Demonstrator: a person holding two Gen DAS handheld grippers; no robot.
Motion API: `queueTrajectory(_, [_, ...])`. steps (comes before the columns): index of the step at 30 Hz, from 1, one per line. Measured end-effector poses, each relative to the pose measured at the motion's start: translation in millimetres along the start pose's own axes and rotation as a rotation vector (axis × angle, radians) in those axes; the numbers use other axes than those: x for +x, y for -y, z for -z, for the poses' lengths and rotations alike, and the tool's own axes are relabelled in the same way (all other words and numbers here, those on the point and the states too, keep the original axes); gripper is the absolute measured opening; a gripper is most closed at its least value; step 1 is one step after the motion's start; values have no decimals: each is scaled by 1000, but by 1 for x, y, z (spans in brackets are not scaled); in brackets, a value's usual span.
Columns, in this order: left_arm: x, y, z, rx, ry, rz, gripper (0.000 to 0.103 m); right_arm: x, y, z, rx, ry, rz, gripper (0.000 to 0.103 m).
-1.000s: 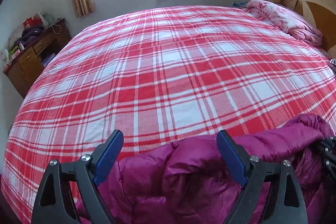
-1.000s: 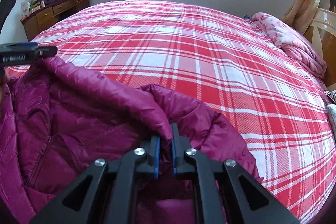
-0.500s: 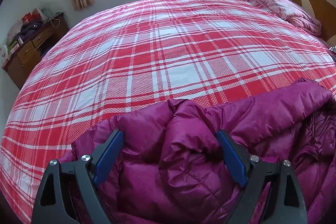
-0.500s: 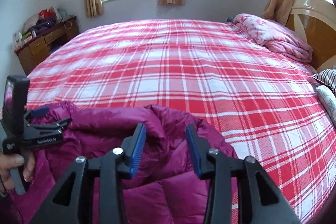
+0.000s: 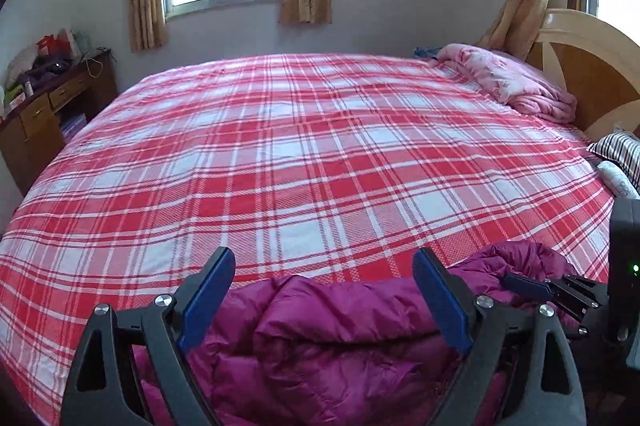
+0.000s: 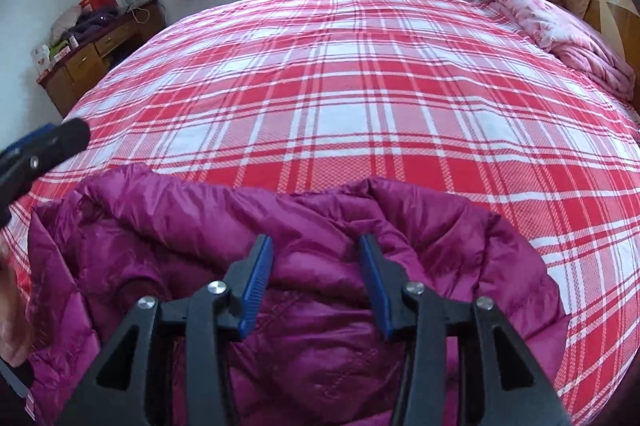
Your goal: Fold large clothes
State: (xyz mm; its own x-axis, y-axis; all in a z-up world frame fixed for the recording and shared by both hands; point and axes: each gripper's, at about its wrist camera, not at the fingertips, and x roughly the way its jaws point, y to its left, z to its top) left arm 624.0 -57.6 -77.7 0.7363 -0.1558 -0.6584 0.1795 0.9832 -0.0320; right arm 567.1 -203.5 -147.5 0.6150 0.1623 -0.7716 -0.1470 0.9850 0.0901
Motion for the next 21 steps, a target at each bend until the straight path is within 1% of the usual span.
queueTrajectory(1, [15, 3, 3, 8, -49, -1, 91, 0, 1, 0, 0, -2, -1, 48])
queueTrajectory(3, [41, 6, 19, 13, -121, -50, 91, 1, 3, -1, 8, -4, -8, 48])
queueTrajectory(5, [59, 2, 39, 0, -186, -56, 91, 2, 4, 1, 11, 0, -15, 48])
queueTrajectory(8, [63, -2, 54, -20, -201, -41, 91, 6, 4, 5, 2, 1, -20, 48])
queueTrajectory(11, [68, -1, 56, -23, -218, -43, 91, 9, 2, 9, -5, 11, -13, 48])
queueTrajectory(15, [69, 7, 58, 7, -209, -72, 93, 13, 0, 11, -15, 9, 6, 49])
queueTrajectory(21, [72, 6, 58, 9, -214, -79, 96, 18, -2, 11, -23, -2, 20, 49])
